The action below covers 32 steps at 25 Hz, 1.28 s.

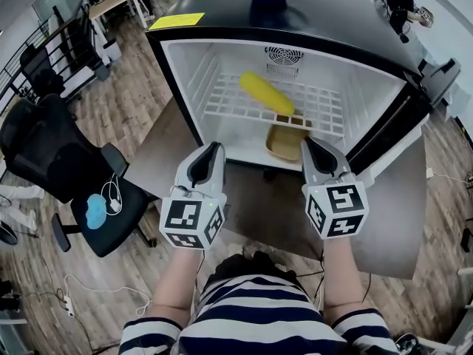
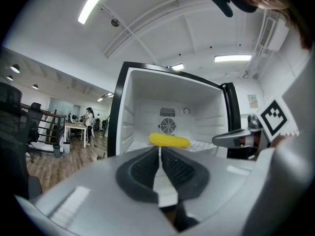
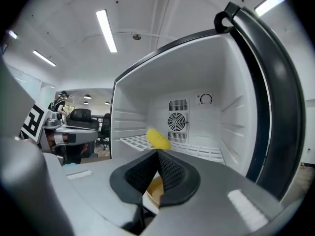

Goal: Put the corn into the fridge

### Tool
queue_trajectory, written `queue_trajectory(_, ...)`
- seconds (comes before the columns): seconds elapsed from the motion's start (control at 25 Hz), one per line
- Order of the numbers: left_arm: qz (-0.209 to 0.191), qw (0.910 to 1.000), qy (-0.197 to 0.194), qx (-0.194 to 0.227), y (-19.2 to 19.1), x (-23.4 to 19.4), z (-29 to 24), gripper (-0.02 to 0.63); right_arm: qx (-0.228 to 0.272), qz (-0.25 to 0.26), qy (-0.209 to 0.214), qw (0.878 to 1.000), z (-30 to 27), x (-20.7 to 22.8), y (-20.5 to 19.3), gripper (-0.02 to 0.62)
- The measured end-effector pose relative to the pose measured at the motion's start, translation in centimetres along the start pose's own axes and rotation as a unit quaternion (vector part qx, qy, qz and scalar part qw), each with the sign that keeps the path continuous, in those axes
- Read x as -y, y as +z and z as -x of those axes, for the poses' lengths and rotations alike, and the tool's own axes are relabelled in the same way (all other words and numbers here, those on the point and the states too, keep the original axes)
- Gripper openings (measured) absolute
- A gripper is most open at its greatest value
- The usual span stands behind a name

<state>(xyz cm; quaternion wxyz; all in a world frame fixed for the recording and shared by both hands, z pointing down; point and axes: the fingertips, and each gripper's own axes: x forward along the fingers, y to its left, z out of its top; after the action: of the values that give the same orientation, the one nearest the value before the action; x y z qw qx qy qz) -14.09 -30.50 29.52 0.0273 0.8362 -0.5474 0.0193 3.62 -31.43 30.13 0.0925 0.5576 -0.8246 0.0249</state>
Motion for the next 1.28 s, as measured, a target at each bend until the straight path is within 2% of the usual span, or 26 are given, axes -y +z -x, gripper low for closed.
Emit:
queue_trajectory(0.6, 0.002, 0.9996, 0.013, -0.025, -1.6, 0.3, 0.8, 0.000, -0.001, -0.018, 0.002, 1.000, 1.8, -0.9, -1.9, -0.006)
queue_trajectory(1.28, -0.009, 0.9994, 0.017, -0.029, -1.6, 0.5, 1.0, 0.000, 0.002, -0.027, -0.004, 1.000, 2.7, -0.7, -2.1, -0.006)
